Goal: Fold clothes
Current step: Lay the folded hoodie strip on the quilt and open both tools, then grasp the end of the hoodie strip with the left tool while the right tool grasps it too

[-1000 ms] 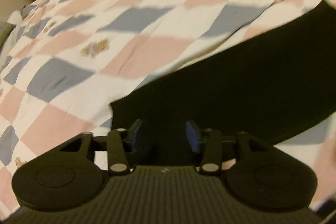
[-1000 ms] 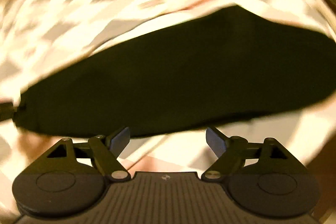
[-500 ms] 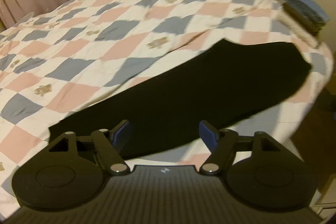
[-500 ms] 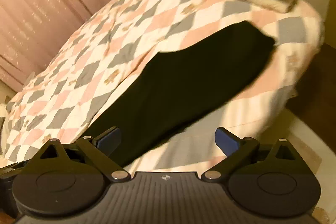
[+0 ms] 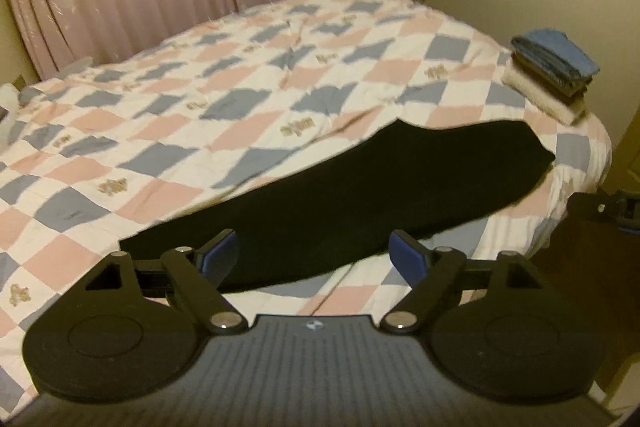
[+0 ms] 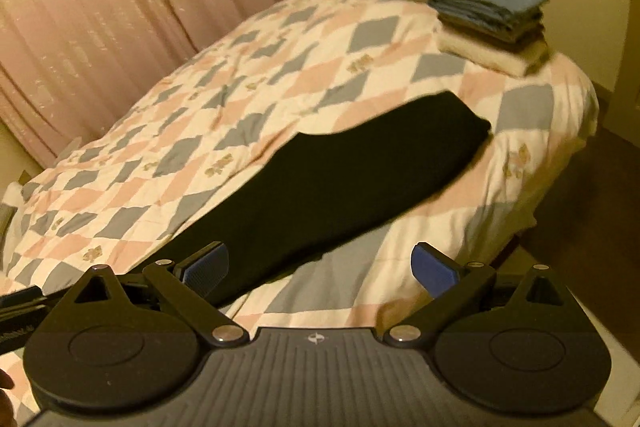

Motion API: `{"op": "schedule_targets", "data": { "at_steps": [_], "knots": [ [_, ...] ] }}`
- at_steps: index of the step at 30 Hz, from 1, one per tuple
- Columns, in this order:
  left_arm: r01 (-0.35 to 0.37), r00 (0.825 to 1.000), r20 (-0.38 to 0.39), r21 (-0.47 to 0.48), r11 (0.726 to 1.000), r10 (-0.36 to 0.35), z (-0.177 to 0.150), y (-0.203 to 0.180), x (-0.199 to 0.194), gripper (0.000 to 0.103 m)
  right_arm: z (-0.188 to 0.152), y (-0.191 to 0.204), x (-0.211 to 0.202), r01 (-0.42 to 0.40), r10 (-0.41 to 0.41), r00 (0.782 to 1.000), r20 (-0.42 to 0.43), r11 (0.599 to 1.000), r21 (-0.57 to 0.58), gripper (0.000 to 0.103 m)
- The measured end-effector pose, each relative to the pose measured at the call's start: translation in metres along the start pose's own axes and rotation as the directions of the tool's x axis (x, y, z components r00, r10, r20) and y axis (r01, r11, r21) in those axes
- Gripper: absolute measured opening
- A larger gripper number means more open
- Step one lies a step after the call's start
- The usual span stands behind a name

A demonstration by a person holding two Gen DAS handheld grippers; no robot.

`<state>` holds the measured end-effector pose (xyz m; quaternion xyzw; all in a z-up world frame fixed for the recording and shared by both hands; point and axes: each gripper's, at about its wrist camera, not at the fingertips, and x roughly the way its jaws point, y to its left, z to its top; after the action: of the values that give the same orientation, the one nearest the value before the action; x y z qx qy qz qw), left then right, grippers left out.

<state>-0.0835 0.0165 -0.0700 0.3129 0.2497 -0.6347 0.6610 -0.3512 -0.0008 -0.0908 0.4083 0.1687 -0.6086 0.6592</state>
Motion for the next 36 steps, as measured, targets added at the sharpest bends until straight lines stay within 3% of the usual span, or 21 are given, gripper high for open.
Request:
{"op": "schedule_targets", "data": {
  "at_steps": [11, 20, 30, 36],
  "knots": [
    [-0.042, 0.996, 0.077, -0.073, 0.996, 0.048, -0.013, 0.029, -0.043, 0.08, -0.011, 0.032, -0.021, -0.041, 0.047, 0.997, 0.06, 0.994, -0.103, 0.101],
    [-0.046, 0.994, 0.097, -0.081, 0.996, 0.054, -0.016, 0.041, -0.055, 0.081, -0.018, 0.047, -0.028, -0.05, 0.063, 0.994, 0.084, 0.988, -0.146, 0.101],
    [0.002, 0.998, 0.069, -0.05, 0.999, 0.002, -0.008, 0.062, -0.029, 0.084, -0.02, 0.064, -0.014, -0.005, 0.02, 0.994, 0.107, 0.99, -0.139, 0.101],
    [0.028, 1.0, -0.009, -0.047, 0.999, -0.028, -0.007, 0.118, 0.017, 0.084, -0.028, 0.109, 0.02, 0.029, -0.005, 0.994, 0.108, 0.975, -0.22, 0.101]
  ]
}}
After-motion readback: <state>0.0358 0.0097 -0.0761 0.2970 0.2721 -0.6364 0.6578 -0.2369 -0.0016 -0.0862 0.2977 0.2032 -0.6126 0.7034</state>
